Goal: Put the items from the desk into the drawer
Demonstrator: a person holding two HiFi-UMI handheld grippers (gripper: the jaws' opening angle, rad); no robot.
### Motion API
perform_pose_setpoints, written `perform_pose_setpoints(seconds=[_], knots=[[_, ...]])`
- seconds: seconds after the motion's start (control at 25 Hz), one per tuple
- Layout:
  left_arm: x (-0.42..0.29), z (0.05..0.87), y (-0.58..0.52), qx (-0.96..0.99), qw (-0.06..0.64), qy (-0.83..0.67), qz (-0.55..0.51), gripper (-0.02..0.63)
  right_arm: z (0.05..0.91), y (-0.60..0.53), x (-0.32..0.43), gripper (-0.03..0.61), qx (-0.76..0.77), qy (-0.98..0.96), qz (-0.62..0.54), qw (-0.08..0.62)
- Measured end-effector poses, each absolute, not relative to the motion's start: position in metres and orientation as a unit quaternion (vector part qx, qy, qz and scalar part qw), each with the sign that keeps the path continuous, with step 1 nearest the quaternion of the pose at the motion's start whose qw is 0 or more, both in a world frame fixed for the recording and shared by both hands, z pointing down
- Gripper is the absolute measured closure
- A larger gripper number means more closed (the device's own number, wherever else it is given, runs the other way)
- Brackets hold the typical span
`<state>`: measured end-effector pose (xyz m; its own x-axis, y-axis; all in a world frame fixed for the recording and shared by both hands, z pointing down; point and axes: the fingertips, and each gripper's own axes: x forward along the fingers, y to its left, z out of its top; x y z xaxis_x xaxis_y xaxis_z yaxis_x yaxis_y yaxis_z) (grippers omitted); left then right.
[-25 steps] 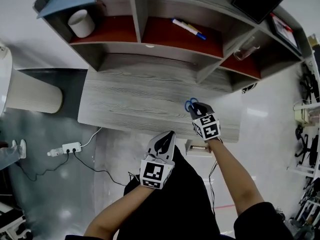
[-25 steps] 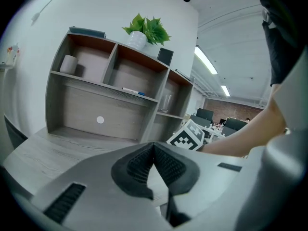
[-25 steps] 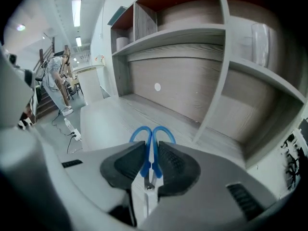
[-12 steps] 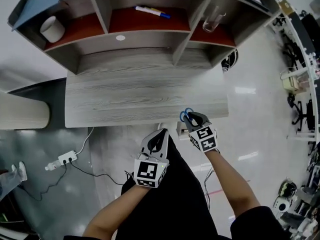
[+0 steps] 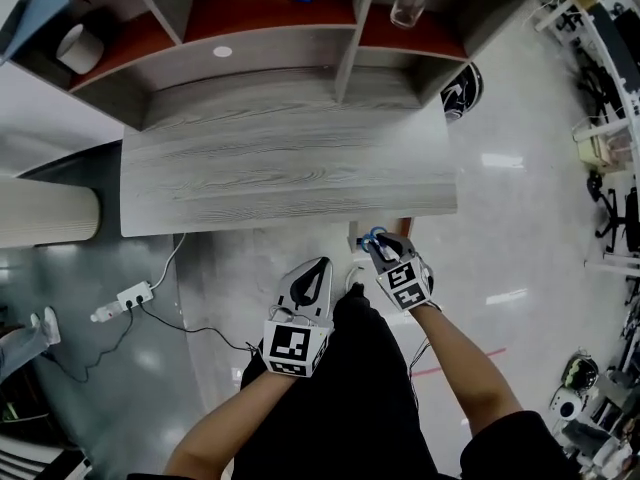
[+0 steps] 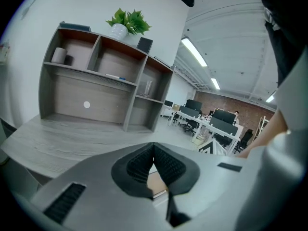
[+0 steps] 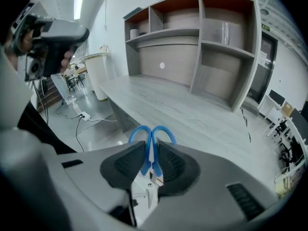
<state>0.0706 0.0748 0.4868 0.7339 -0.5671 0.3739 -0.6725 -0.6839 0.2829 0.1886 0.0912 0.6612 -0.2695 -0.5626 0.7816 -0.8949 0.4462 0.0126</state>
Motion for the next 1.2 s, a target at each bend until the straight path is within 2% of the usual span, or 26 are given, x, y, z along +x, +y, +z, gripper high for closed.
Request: perform_pose_setpoints(seconds=[0.32,0.64,0.92,1.2], knots=[[0.106,0.497,0.09,0.884,0.216,-0.389,0.146,0.609,0.736,0.102,0.23,0.482,0.428,-0.774,0.222,0.41],[0.131,0.529,0.107,0.871,0.228,-0.403,0.167,0.609,0.794,0.08,0.231,0.482,0.414,-0.776,0.213,0.425],[0.131,0.538,0.113,0.861,0.233,-0.417,0.174,0.609,0.832,0.067,0.234,0.482,0.406,-0.764,0.193,0.463],[0.122,0.558,0.11,0.852,0.235,-0.427,0.193,0.609,0.849,0.059,0.23,0.482,0.398,-0.768,0.2,0.46]])
